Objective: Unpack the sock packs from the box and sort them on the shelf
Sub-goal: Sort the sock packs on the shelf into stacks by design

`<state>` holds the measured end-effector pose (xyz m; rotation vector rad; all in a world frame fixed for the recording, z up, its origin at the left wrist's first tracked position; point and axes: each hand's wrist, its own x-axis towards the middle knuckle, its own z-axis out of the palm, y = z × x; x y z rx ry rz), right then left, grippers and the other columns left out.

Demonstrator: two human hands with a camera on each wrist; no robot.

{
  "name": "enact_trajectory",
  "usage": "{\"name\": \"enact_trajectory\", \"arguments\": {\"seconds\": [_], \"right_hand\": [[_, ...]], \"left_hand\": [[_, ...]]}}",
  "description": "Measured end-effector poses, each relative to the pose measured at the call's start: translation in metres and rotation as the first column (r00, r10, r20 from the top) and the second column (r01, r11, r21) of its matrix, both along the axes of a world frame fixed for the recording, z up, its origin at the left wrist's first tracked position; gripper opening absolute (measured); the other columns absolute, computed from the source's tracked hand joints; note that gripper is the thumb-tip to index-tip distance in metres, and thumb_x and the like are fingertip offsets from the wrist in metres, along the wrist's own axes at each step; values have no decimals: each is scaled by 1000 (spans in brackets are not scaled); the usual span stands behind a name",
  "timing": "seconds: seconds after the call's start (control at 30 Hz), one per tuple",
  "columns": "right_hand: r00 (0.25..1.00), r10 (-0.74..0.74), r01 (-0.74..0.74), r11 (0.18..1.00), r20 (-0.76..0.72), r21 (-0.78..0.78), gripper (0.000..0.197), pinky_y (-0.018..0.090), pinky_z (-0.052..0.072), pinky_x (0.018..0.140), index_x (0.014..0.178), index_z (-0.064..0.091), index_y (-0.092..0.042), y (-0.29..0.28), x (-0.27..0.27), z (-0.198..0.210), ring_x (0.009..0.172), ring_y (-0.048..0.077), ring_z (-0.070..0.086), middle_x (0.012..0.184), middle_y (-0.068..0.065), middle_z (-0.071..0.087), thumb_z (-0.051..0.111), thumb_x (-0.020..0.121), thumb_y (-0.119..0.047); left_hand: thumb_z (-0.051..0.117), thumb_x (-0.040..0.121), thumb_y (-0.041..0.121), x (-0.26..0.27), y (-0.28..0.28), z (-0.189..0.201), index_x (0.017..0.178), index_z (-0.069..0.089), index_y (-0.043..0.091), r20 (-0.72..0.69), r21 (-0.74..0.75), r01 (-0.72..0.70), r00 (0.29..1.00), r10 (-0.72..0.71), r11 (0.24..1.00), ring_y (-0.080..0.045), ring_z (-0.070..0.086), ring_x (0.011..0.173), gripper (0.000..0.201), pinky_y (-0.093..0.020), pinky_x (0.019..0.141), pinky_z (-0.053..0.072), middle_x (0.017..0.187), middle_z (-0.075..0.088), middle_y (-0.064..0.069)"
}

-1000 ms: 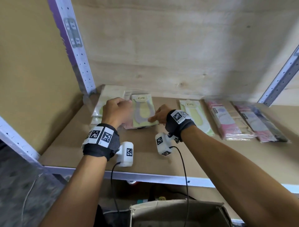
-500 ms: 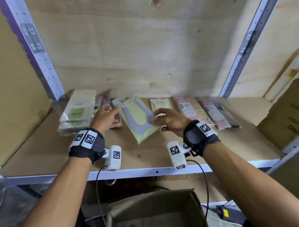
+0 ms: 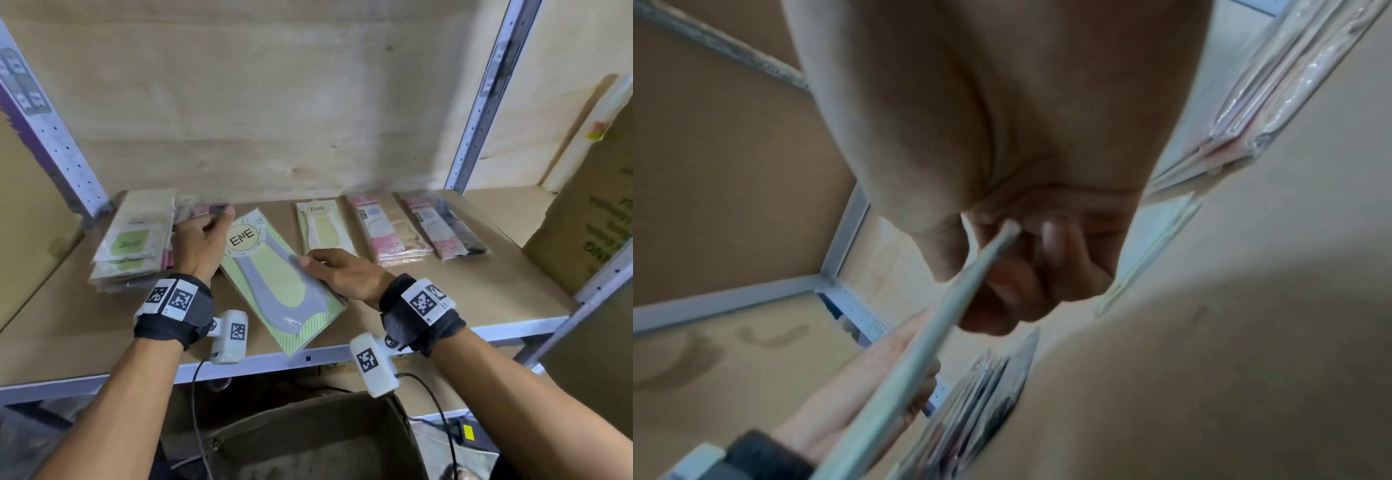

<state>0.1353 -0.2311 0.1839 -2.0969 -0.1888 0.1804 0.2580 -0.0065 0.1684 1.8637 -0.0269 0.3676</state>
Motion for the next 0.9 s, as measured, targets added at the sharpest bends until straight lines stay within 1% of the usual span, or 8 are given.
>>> {"name": "enact_trajectory", "arguments": {"seconds": [0.1, 0.23, 0.37, 0.57, 0.67, 0.73, 0.8, 0.9], "right_hand": [[997, 10, -4, 997, 71, -80, 57, 29, 34, 65, 89, 56, 0, 6, 1, -5, 63, 15, 40, 67, -3, 41, 40, 101, -53], [974, -21, 53, 990, 227, -134, 51, 30, 35, 61, 77, 51, -8, 12, 1, -10, 58, 14, 38, 61, -6, 40, 37, 103, -50], [962, -51, 77, 993, 267, -89, 62, 38, 48, 73, 111, 60, 6, 12, 3, -10, 72, 23, 56, 83, 14, 67, 36, 103, -50], [921, -256, 238, 966, 293, 97, 46, 23, 32, 56, 74, 55, -12, 5, 7, -13, 55, 9, 35, 59, -11, 39, 44, 103, -45], [870, -407, 366, 912, 279, 186, 41, 31, 40, 69, 90, 67, -13, 3, 15, -11, 70, 14, 48, 72, -5, 53, 44, 102, -45], [832, -476, 431, 878, 285, 210, 40, 33, 40, 71, 79, 61, -19, 3, 19, -11, 73, 19, 49, 70, -6, 53, 43, 103, -45], [797, -526, 482, 850, 297, 211, 42, 35, 40, 72, 73, 55, -21, 5, 20, -11, 76, 24, 49, 67, -6, 51, 39, 104, -45], [770, -579, 528, 814, 268, 242, 39, 43, 47, 90, 89, 62, -24, 12, 20, -12, 98, 33, 58, 85, 3, 61, 33, 105, -46]], "left_hand": [[67, 89, 49, 0, -3, -1, 65, 65, 30, 14, -14, 22, 1000, -22, 1000, -16, 63, 75, 31, -35, 75, 52, 71, 67, 10], [67, 92, 41, -2, -7, 3, 70, 67, 27, -34, -125, 36, 999, -40, 991, -19, 68, 76, 26, -36, 73, 52, 75, 71, 2], [68, 95, 28, -3, -11, 8, 76, 68, 20, -116, -330, 76, 986, -120, 941, -9, 72, 64, 21, -29, 69, 55, 68, 75, 8], [51, 93, 66, -19, -12, 19, 88, 67, 25, -192, -435, 172, 941, -278, 884, -9, 63, 54, 44, -22, 48, 47, 67, 73, 5], [36, 95, 72, -33, -27, 17, 96, 65, 18, -233, -328, 262, 908, -347, 907, -10, 65, 51, 61, -20, 45, 51, 63, 73, 3], [32, 97, 71, -46, -40, 16, 88, 66, 15, -236, -190, 292, 913, -332, 937, -18, 67, 55, 66, -25, 49, 54, 61, 71, -2], [32, 99, 68, -56, -52, 14, 95, 67, 5, -186, 11, 260, 949, -254, 966, -33, 71, 82, 72, -35, 71, 56, 87, 74, -19], [32, 106, 50, -65, -60, 16, 84, 61, 4, -24, 238, 144, 989, -143, 960, -36, 61, 83, 59, -28, 68, 34, 93, 67, -27]]}}
